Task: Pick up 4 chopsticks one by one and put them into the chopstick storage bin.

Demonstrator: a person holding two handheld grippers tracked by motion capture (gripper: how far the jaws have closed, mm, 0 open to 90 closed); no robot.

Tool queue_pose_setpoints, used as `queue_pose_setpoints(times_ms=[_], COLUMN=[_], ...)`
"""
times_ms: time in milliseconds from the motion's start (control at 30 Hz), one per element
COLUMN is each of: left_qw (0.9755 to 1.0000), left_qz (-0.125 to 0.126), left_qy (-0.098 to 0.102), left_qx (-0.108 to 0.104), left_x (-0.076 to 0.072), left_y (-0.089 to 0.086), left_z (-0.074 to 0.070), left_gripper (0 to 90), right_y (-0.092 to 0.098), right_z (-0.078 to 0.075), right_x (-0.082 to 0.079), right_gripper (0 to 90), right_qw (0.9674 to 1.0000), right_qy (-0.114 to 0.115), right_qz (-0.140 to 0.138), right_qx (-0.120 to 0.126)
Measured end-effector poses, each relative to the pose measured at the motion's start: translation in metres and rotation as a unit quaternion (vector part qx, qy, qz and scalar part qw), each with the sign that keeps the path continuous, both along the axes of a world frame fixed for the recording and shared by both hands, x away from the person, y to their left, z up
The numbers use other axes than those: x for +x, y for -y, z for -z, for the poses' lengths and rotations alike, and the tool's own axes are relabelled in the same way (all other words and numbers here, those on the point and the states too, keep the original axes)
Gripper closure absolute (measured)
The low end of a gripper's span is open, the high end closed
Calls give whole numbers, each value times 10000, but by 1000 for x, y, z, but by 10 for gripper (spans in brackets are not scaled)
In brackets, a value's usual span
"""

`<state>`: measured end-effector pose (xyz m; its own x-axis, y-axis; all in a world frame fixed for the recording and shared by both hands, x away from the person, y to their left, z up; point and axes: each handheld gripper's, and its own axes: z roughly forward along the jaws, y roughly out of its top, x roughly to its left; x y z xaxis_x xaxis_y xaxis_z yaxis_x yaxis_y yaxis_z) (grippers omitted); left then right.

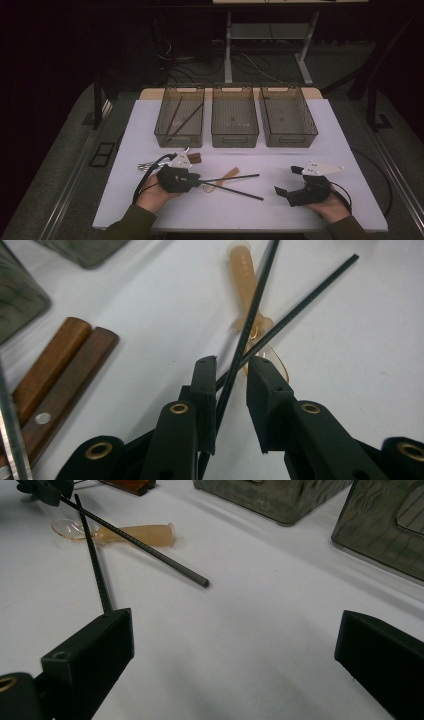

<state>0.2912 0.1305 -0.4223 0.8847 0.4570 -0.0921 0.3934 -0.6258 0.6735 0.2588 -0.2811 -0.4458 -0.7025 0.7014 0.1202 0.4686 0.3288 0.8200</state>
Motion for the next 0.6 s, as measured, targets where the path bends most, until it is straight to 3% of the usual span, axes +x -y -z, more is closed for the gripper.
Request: queue_pose_setpoints(times_ms=[600], left_qw=[9995], left_qz=[156], left_qy=[-154], left_qx=[236], left_x=[-5], left_y=[7], left_z=[8], left_gripper=[771], right_y=[0], right_z=[-1], right_x=[-1], right_gripper=[22], right_qw=[10000], right_qy=[5], right_qz=[7], right_qx=[4])
